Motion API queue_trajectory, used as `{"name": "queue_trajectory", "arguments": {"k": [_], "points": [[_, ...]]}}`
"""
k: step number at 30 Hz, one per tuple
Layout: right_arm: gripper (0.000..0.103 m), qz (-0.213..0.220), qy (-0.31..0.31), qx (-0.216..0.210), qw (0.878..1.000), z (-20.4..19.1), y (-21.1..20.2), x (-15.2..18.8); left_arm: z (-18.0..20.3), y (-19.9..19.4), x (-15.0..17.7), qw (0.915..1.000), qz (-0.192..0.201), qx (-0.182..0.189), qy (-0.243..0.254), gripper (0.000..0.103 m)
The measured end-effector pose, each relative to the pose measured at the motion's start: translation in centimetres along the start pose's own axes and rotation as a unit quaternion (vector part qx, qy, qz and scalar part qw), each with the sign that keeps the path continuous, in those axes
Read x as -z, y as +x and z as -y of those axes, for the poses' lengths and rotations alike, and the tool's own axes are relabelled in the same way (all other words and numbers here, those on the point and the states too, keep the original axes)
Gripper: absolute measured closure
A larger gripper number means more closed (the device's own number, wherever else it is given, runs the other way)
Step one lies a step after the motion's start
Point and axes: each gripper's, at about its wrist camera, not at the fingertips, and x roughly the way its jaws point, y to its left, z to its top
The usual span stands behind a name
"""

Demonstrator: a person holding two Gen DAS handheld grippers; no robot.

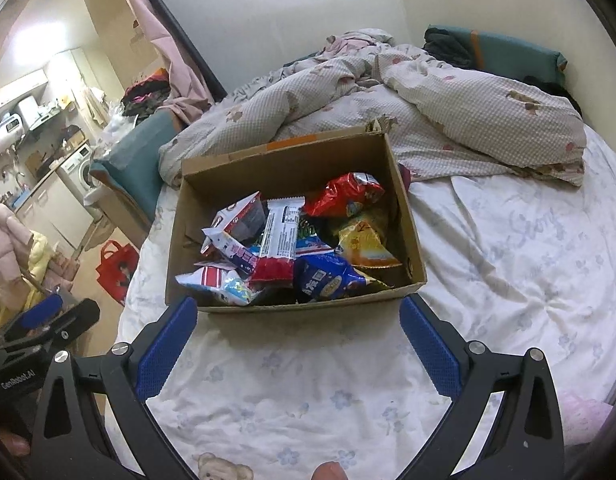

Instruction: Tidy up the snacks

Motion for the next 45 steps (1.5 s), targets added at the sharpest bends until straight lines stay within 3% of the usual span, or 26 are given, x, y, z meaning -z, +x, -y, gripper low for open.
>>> {"name": "queue_trajectory", "arguments": {"k": [45], "points": [[0.000, -0.010, -0.005, 0.010, 1.000, 0.05, 0.48, -0.13, 0.32, 0.17, -0.02, 0.9999, -0.004, 0.010, 0.002, 0.000]]}}
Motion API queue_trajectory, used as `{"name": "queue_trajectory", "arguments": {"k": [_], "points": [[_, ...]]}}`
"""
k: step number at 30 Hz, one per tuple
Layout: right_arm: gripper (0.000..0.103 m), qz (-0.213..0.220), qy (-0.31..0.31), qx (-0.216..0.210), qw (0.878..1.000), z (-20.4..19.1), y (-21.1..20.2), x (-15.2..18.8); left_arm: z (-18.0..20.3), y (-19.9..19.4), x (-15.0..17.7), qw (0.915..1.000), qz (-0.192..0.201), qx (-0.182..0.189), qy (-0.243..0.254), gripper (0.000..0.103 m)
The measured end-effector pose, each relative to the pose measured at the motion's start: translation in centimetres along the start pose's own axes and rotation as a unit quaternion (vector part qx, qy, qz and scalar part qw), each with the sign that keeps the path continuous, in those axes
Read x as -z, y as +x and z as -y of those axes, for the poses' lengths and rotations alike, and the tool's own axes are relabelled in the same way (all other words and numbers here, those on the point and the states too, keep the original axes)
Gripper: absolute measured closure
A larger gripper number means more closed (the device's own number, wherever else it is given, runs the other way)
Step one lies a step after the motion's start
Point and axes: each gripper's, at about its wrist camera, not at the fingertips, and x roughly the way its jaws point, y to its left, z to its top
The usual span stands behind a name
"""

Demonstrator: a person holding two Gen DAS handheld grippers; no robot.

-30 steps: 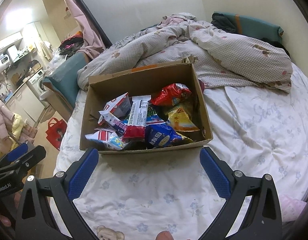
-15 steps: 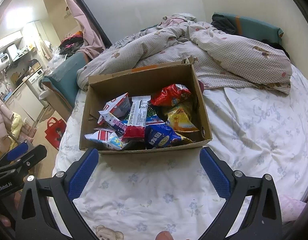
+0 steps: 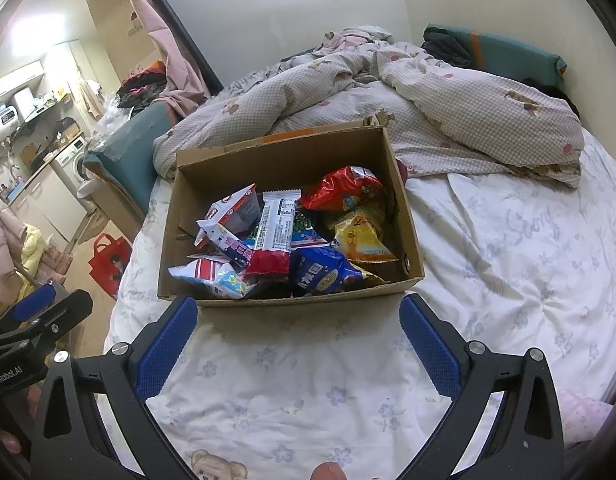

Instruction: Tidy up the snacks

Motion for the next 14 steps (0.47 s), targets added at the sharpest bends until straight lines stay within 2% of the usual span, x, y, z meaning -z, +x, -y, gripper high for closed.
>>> {"name": "queue_trajectory", "arguments": {"k": [14], "points": [[0.000, -0.002, 0.003, -0.003, 1.000, 0.00, 0.22, 0.11, 0.22, -0.02, 0.18, 1.0000, 0.001, -0.002, 0.001, 0.000]]}}
